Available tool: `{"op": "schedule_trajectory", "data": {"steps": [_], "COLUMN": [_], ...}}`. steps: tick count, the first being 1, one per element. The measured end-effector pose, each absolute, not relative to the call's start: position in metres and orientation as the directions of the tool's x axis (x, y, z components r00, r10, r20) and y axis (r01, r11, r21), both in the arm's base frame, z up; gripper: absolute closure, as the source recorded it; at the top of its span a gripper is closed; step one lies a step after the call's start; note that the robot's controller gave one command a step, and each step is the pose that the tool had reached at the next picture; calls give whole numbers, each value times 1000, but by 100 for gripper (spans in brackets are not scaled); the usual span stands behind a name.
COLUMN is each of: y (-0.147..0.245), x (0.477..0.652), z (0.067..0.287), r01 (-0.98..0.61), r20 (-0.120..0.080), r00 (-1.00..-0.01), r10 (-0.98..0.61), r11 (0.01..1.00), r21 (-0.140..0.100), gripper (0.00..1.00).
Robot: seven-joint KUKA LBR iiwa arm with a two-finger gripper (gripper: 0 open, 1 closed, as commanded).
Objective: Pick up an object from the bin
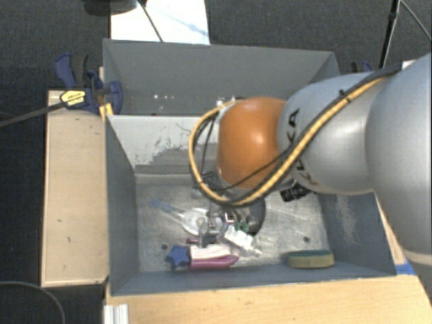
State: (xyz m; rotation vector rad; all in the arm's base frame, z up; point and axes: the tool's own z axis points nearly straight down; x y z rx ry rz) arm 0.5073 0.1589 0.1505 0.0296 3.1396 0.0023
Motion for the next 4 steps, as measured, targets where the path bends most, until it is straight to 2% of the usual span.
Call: {"op": "schedule_trajectory", "data": {"steps": [1, 2, 3, 4], "y": [163, 155, 151, 144], "x": [516, 536, 534, 542], "z": [91, 81, 81, 211], "r01": [-454, -755, -752, -744], "r20": [-13, -17, 1, -9], "r00": [-891, -655, -659, -668], "r10": [-454, -755, -752, -744], "r11": [891, 655, 659, 668], "r21": [2, 7, 9, -6], "gripper": [0, 0, 100, 100]}}
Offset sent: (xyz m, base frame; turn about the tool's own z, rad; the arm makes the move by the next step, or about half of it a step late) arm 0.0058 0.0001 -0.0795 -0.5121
